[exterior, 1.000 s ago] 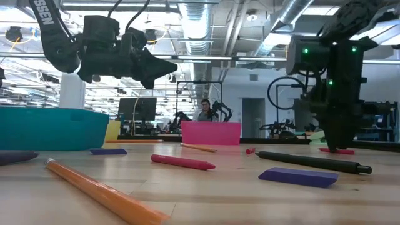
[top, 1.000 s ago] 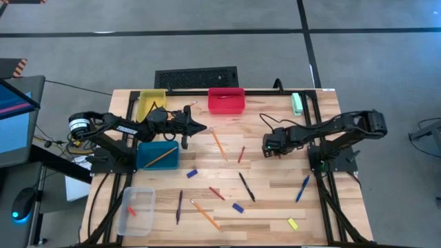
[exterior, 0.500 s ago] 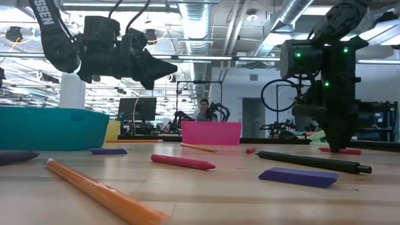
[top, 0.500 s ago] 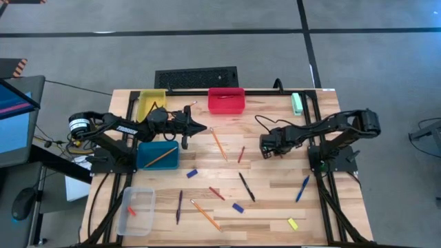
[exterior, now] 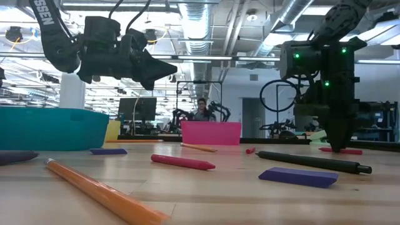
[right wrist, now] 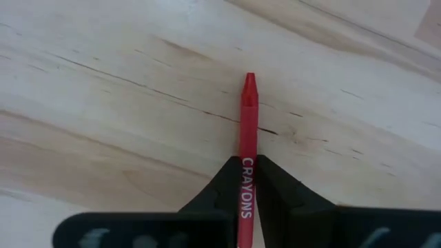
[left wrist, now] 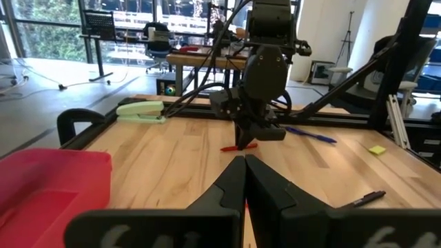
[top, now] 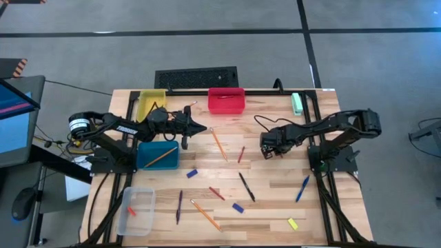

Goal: Sort crayons/erasers/pens/pencils in bins
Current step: Put the red crayon into the red bin

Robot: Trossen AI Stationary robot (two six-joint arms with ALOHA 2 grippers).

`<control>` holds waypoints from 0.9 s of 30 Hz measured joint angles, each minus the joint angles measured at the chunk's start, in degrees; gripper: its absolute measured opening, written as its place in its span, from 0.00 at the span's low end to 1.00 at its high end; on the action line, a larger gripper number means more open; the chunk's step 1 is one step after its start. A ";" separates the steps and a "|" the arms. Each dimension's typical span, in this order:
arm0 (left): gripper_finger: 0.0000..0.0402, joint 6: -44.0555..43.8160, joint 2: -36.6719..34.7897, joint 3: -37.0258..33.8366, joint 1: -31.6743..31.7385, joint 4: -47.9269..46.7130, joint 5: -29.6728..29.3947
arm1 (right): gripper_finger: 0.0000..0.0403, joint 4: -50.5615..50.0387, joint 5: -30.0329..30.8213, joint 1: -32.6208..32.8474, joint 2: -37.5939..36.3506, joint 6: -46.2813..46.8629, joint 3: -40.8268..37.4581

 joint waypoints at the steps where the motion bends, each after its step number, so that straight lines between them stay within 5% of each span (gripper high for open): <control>1: 0.00 0.01 0.00 0.00 0.09 0.02 0.00 | 0.12 0.03 0.02 0.00 -0.31 0.00 -0.05; 27: 0.00 -0.36 0.00 0.00 0.46 0.01 0.04 | 0.10 10.88 0.22 -0.93 -10.30 -8.58 -0.07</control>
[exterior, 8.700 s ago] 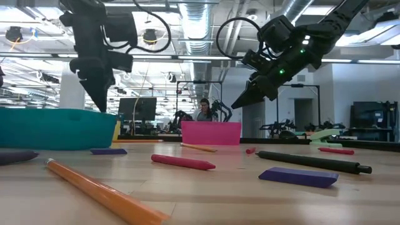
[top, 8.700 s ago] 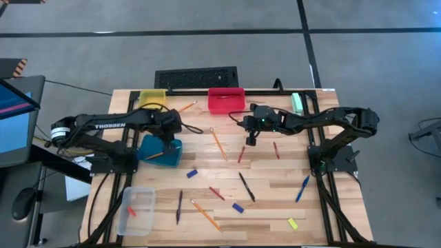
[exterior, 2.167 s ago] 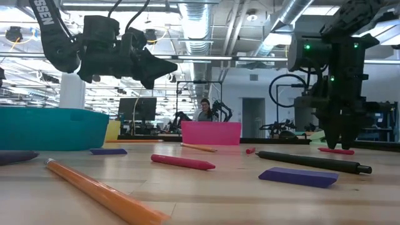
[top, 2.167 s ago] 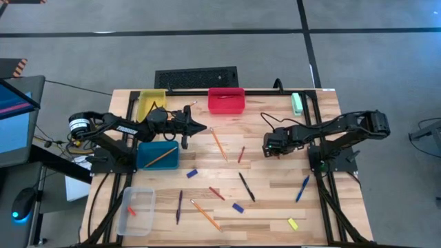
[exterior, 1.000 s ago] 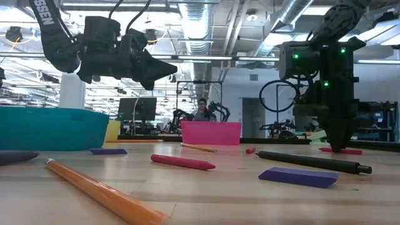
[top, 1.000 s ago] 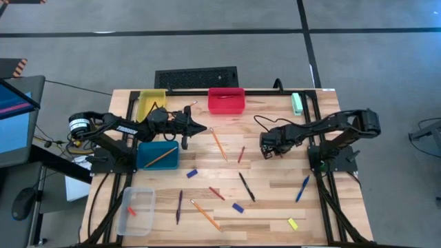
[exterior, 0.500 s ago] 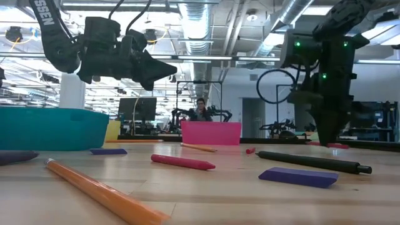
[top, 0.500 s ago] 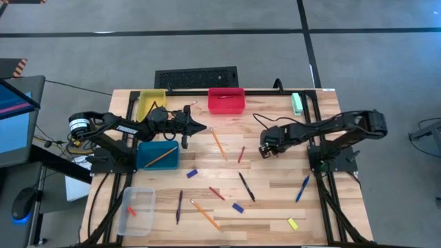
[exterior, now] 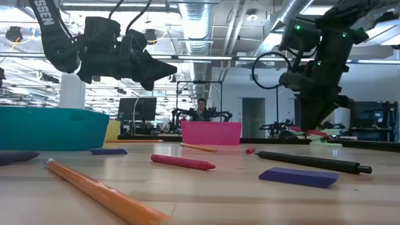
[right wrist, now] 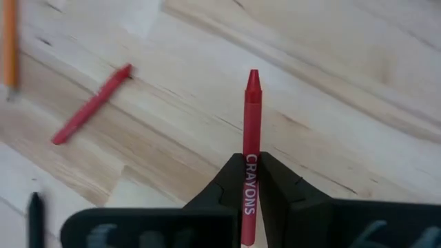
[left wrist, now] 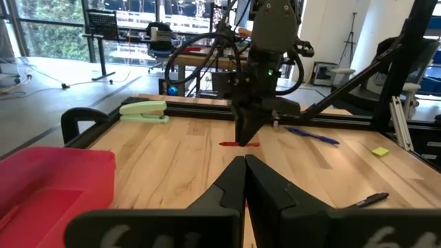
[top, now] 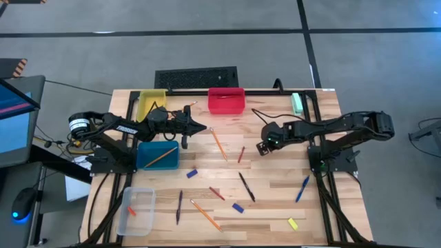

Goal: Sort crayons/erasers/pens/pencils in bins
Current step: Put the red crayon into the red bin

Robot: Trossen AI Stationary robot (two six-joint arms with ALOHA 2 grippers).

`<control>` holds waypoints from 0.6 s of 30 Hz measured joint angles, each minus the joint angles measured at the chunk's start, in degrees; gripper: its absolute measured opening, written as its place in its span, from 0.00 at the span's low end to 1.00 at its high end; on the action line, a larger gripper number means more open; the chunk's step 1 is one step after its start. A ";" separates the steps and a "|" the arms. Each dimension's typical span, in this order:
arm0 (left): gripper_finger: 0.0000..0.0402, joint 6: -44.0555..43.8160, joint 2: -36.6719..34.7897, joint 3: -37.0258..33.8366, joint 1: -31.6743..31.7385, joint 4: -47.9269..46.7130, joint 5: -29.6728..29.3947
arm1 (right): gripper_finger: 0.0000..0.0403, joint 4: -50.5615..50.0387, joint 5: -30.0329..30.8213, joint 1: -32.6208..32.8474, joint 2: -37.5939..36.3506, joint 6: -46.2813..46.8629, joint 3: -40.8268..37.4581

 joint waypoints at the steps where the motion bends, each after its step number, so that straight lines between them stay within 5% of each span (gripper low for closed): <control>1: 0.00 0.02 -0.01 0.00 0.00 0.00 0.00 | 0.10 0.63 0.00 -0.15 -0.06 -0.33 0.00; 18: 0.00 0.09 -0.02 0.00 0.09 -0.06 0.00 | 0.10 19.49 0.11 -7.75 -0.23 -14.61 1.61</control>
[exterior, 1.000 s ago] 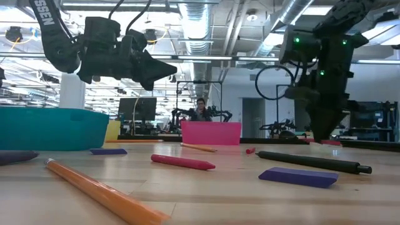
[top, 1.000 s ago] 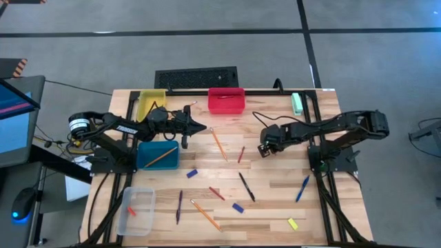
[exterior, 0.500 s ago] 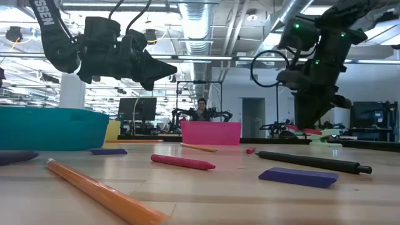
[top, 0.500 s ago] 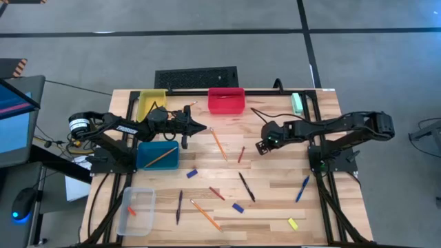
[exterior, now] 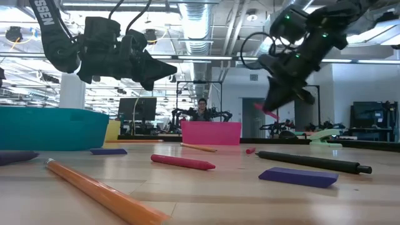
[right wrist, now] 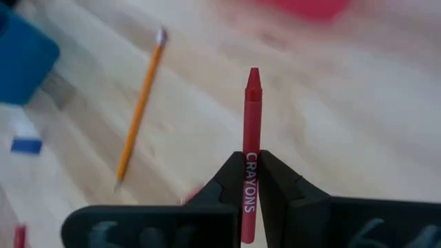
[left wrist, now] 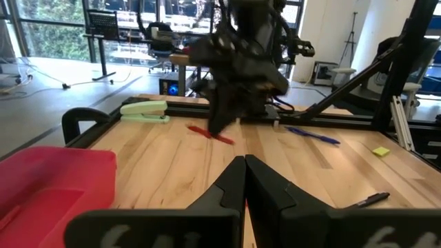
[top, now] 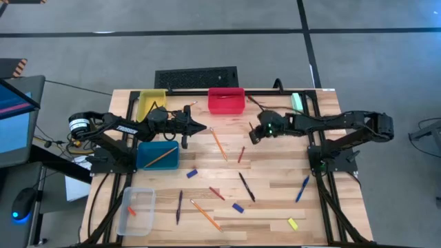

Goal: Sort crayons/erasers/pens/pencils in bins
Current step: Put the red crayon into the red bin

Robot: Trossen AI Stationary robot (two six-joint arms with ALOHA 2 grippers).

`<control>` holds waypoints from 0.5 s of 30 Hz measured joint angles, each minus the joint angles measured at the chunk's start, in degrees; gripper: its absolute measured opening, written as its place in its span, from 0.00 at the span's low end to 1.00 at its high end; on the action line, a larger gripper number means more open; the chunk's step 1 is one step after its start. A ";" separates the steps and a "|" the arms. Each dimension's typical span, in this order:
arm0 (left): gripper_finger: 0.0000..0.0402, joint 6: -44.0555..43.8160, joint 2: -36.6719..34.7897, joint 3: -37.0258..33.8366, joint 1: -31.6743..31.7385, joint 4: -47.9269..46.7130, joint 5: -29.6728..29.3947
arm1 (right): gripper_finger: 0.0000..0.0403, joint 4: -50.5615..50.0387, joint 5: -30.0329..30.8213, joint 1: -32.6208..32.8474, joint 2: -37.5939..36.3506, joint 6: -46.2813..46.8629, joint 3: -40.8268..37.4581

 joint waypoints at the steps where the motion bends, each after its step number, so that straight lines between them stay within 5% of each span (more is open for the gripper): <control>1: 0.00 0.00 0.00 0.00 0.00 -0.01 -0.01 | 0.10 0.03 0.02 -0.99 0.48 -1.63 1.35; 15: 0.00 0.50 0.00 0.00 0.00 -0.08 -0.52 | 0.08 -2.40 -1.33 -13.46 22.11 -42.01 32.79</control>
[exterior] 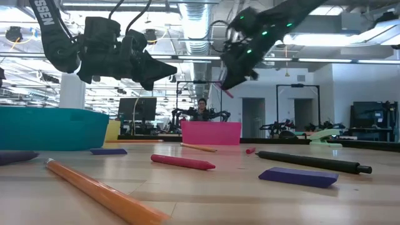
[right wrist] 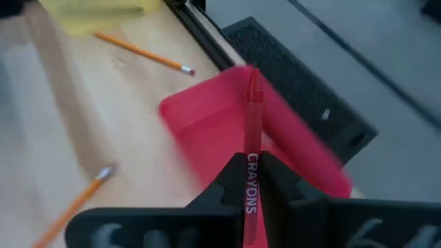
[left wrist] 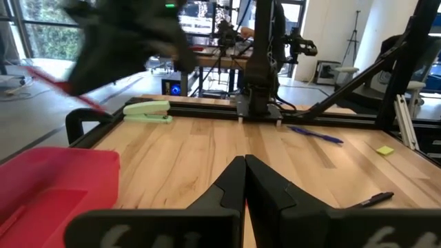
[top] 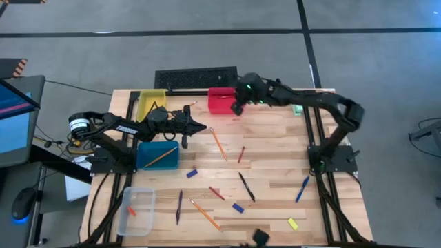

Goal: Sort crayons/erasers/pens/pencils in bins
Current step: Put the red crayon into the red bin

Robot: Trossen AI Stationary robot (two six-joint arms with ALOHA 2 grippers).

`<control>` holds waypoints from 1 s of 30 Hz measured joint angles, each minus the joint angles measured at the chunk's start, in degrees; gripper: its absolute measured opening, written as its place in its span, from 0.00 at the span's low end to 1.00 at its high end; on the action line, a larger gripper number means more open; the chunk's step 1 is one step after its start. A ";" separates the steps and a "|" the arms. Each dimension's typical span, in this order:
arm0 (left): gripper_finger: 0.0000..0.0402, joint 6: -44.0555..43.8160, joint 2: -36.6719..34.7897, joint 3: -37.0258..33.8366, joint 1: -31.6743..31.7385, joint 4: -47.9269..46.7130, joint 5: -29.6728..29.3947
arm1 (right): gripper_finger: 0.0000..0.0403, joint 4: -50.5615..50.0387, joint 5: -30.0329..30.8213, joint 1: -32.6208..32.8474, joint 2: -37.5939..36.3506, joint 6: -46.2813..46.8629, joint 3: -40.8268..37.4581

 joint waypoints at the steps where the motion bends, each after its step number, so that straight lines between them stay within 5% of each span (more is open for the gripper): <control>1: 0.00 -0.02 0.00 0.00 0.00 -0.03 0.00 | 0.08 -0.16 -0.21 -0.77 2.09 -2.84 2.28; 14: 0.00 0.57 0.00 0.00 0.00 -0.36 -0.53 | 0.07 -11.45 -2.13 -4.65 23.64 -18.90 19.39; 30: 0.00 1.35 0.00 0.00 0.00 -1.50 -2.08 | 0.08 -11.21 -6.70 -5.68 27.48 -19.54 20.16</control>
